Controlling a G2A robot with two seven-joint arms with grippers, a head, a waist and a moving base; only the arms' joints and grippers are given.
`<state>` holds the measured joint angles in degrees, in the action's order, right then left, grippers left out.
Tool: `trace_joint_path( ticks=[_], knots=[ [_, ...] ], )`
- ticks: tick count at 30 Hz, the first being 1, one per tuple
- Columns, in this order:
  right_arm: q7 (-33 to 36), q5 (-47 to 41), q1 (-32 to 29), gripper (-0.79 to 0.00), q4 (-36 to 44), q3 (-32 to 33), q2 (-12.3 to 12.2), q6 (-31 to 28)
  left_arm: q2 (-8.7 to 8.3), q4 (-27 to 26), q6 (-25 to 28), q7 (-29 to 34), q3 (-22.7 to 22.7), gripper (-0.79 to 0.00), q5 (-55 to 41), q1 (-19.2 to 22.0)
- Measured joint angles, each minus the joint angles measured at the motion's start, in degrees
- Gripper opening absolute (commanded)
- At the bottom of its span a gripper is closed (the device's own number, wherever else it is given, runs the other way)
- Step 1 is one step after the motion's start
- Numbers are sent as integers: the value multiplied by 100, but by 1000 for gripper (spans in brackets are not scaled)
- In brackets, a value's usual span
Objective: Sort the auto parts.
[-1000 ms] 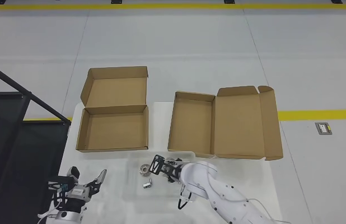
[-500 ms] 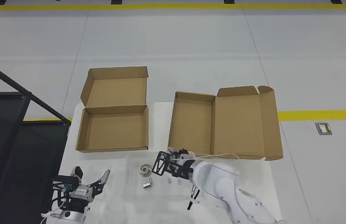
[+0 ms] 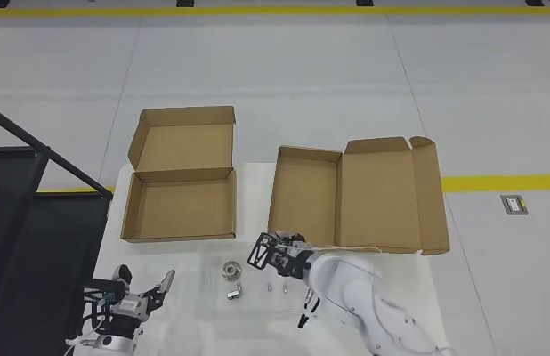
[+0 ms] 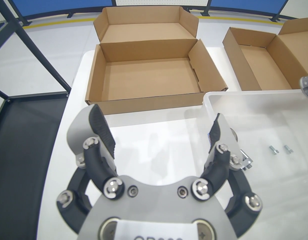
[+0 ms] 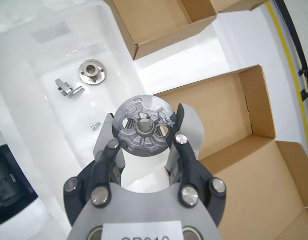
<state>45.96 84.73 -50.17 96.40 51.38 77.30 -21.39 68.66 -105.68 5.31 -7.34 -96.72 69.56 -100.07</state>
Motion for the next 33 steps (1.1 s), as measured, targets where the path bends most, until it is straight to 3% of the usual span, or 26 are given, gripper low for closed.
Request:
trace_joint_path(
  ticks=[4,13,22,33],
  knots=[
    [-259,-313,468,-785,-661,-72,171,805,0,0,0,0,0,0,0,0],
    [-479,-643,1666,-785,-2527,-442,587,1942,0,0,0,0,0,0,0,0],
    [-985,-1098,2696,-785,-4642,-1001,1155,2422,0,0,0,0,0,0,0,0],
    [-1281,-1221,3344,-785,-6442,-1512,1797,2530,0,0,0,0,0,0,0,0]
  ],
)
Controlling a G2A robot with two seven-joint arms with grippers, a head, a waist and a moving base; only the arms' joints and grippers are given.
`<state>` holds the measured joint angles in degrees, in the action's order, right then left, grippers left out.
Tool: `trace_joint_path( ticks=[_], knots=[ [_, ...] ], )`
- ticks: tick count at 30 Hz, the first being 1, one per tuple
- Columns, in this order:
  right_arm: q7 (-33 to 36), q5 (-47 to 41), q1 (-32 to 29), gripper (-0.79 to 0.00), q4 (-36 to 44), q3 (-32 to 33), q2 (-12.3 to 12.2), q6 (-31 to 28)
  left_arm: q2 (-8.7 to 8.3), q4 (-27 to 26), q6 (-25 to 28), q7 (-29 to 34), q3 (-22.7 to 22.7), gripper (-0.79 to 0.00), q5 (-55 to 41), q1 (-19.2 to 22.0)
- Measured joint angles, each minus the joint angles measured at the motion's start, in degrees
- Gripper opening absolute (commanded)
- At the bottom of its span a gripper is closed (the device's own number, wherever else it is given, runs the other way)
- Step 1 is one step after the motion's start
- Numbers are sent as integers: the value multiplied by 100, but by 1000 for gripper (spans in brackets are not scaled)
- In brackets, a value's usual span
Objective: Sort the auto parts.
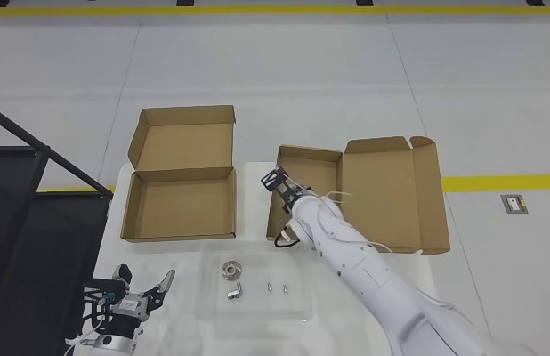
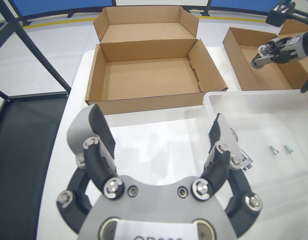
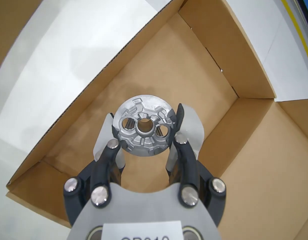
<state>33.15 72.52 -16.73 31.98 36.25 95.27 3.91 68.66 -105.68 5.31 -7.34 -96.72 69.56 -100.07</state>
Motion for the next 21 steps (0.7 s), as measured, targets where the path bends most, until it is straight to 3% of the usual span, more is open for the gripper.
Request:
trace_joint_path(
  ticks=[7,8,9,11,12,14,17,21],
  knots=[
    [-368,-253,200,-785,-861,-29,299,-177,0,0,0,0,0,0,0,0],
    [-401,-277,218,-757,-942,-25,327,-192,0,0,0,0,0,0,0,0],
    [-432,-308,235,-606,-1018,-17,353,-211,0,0,0,0,0,0,0,0],
    [-497,-370,275,-409,-1178,4,404,-261,0,0,0,0,0,0,0,0],
    [-525,-387,289,-262,-1239,10,424,-278,0,0,0,0,0,0,0,0],
    [-582,-405,314,-108,-1359,18,465,-298,0,0,0,0,0,0,0,0],
    [-635,-418,336,0,-1480,27,514,-324,0,0,0,0,0,0,0,0],
    [-712,-404,374,0,-1568,41,561,-302,0,0,0,0,0,0,0,0]
  ],
)
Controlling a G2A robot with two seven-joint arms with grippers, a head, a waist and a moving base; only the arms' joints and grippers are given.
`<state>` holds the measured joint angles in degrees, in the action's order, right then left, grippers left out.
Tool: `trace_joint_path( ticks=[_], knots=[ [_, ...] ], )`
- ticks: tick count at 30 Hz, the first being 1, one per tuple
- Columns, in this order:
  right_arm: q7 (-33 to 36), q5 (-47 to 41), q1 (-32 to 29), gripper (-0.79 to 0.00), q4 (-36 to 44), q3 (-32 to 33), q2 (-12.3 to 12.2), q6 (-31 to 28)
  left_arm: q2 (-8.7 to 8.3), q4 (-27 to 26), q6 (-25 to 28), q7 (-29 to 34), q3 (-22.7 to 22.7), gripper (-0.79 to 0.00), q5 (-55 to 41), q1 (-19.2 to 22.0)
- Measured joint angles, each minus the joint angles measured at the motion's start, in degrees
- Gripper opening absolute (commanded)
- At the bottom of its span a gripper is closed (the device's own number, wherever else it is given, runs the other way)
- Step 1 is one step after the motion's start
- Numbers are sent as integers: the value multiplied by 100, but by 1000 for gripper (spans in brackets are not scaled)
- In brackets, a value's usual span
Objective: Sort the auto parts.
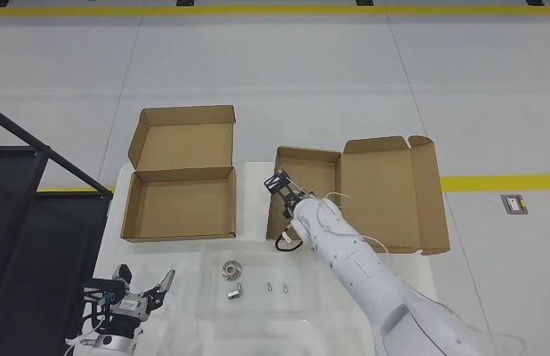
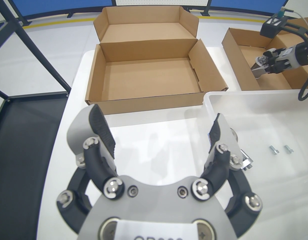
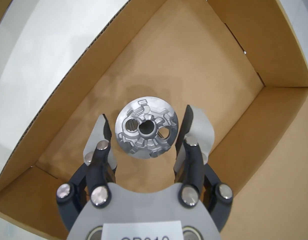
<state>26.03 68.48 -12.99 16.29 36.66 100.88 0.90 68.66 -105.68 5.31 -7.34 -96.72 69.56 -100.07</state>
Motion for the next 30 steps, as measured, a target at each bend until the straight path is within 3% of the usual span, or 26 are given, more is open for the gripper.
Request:
trace_joint_path(
  ticks=[9,19,24,30],
  knots=[
    [-332,-6,27,0,-23,100,13,31,0,0,0,0,0,0,0,0],
    [-1344,23,-79,0,393,421,-329,-719,0,0,0,0,0,0,0,0],
    [-1262,322,-352,0,1114,543,-546,-536,0,0,0,0,0,0,0,0],
    [-808,838,-1035,0,2775,904,-964,-829,0,0,0,0,0,0,0,0]
  ],
)
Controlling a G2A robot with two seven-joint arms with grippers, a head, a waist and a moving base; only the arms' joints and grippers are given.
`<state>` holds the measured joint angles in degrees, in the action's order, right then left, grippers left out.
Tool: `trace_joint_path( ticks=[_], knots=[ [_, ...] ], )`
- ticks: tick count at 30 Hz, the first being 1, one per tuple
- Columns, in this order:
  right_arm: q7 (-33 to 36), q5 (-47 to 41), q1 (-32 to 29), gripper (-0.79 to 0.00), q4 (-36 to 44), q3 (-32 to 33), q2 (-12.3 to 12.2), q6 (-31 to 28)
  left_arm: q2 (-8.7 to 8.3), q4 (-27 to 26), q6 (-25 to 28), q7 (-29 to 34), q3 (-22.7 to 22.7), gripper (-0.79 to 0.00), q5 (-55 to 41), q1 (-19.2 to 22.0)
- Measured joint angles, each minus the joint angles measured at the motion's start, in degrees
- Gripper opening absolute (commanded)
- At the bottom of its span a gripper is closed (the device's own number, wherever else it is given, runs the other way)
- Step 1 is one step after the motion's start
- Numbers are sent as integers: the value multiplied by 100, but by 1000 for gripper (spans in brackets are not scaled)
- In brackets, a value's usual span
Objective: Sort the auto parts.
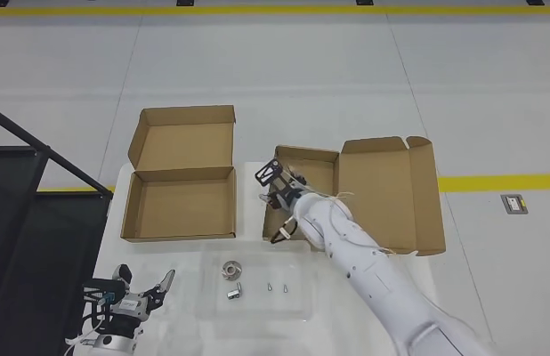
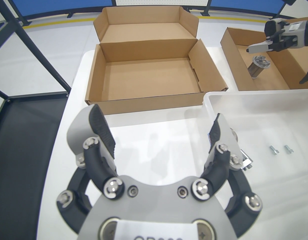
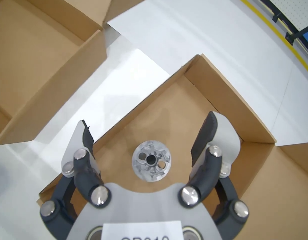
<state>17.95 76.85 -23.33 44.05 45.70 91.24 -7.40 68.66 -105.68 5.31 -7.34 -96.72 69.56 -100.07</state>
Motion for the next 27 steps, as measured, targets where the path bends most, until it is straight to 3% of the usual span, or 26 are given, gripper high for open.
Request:
trace_joint_path(
  ticks=[7,13,17,27],
  knots=[
    [1014,843,-1341,0,2745,767,-546,-594,0,0,0,0,0,0,0,0],
    [1666,1131,-2177,0,4314,1042,-764,-1560,0,0,0,0,0,0,0,0],
    [2066,1312,-2433,0,4713,1058,-811,-1706,0,0,0,0,0,0,0,0],
    [2055,1307,-2427,0,4704,1057,-810,-1696,0,0,0,0,0,0,0,0]
  ],
)
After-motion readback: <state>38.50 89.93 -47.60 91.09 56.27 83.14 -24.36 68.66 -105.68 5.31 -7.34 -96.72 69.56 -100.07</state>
